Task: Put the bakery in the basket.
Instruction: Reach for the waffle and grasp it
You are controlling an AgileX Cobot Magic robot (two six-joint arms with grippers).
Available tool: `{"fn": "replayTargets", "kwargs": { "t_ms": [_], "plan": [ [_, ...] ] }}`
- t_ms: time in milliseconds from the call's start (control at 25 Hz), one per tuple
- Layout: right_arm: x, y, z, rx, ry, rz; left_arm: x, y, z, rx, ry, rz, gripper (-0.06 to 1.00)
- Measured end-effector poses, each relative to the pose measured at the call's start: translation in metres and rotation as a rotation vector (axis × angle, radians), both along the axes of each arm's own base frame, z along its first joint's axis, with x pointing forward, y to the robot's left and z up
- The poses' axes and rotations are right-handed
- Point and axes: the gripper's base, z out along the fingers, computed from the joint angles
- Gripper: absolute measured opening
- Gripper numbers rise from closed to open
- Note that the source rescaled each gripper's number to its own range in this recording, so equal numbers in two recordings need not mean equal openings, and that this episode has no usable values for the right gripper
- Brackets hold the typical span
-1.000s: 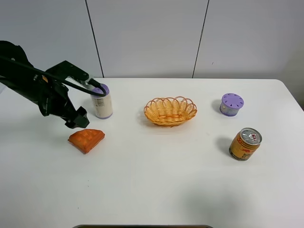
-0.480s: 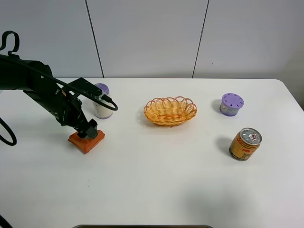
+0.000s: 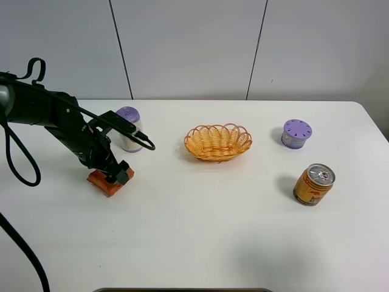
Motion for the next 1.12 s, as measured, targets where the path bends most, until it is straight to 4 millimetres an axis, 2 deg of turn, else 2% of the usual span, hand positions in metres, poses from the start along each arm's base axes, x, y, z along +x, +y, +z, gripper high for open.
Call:
{"fn": "replayTargets", "kwargs": {
  "t_ms": [560,960,1000,1040,1080,1120],
  "plan": [
    [0.0,0.0,0.0,0.0,0.0,0.0,0.004,-0.001,-0.032,0.017,0.04,0.007,1.0],
    [0.0,0.0,0.0,0.0,0.0,0.0,0.006,-0.002,-0.034,0.012,0.043,0.016,0.99],
    [0.0,0.0,0.0,0.0,0.0,0.0,0.006,-0.002,-0.034,0.012,0.043,0.016,0.93],
    [0.0,0.0,0.0,0.0,0.0,0.0,0.006,-0.002,-0.034,0.011,0.043,0.017,0.79],
    [0.0,0.0,0.0,0.0,0.0,0.0,0.006,-0.002,-0.034,0.01,0.042,0.019,0.51],
    [0.0,0.0,0.0,0.0,0.0,0.0,0.006,-0.002,-0.034,0.009,0.041,0.018,0.12]
  ]
}}
